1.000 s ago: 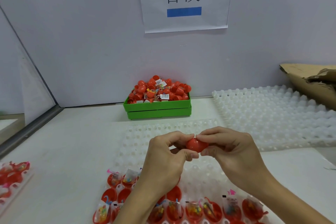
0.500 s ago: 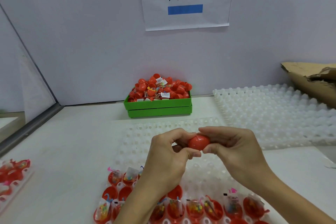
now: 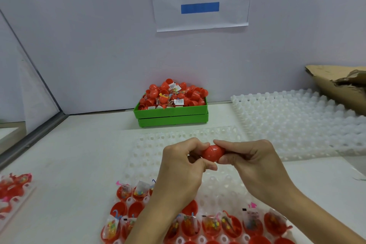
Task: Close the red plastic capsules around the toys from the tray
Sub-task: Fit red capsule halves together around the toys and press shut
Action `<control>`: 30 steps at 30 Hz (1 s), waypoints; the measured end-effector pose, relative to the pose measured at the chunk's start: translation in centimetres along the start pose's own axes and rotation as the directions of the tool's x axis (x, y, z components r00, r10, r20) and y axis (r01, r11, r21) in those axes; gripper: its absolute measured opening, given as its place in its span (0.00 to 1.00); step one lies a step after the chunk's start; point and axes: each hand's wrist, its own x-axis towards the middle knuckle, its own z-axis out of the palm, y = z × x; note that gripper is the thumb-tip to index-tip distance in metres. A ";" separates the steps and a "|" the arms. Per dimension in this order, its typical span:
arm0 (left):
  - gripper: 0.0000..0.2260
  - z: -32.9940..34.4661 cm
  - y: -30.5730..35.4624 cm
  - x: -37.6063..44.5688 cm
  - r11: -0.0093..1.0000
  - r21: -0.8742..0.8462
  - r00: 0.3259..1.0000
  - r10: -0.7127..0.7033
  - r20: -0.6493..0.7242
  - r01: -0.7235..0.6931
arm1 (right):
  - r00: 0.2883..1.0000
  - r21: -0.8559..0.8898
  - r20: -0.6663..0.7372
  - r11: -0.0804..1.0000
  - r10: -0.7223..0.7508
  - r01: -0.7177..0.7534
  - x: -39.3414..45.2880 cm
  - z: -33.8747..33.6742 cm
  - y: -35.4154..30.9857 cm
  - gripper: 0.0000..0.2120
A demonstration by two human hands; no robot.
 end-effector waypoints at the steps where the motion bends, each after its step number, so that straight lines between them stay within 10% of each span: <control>1: 0.10 0.0 0.0 0.0 1.000 0.002 1.000 0.004 -0.002 -0.004 | 1.000 -0.005 -0.006 1.000 -0.003 0.003 0.0 0.0 0.1 0.30; 18: 0.17 0.4 -0.7 0.2 0.926 0.254 0.960 0.271 0.075 -0.281 | 0.968 0.012 0.209 0.990 0.136 -0.141 -0.2 -0.1 -0.4 0.18; 30: 0.18 -0.6 0.1 0.6 0.988 -0.153 0.997 0.004 0.083 0.008 | 0.953 0.177 0.290 0.974 0.089 -0.145 0.3 -0.8 -0.8 0.18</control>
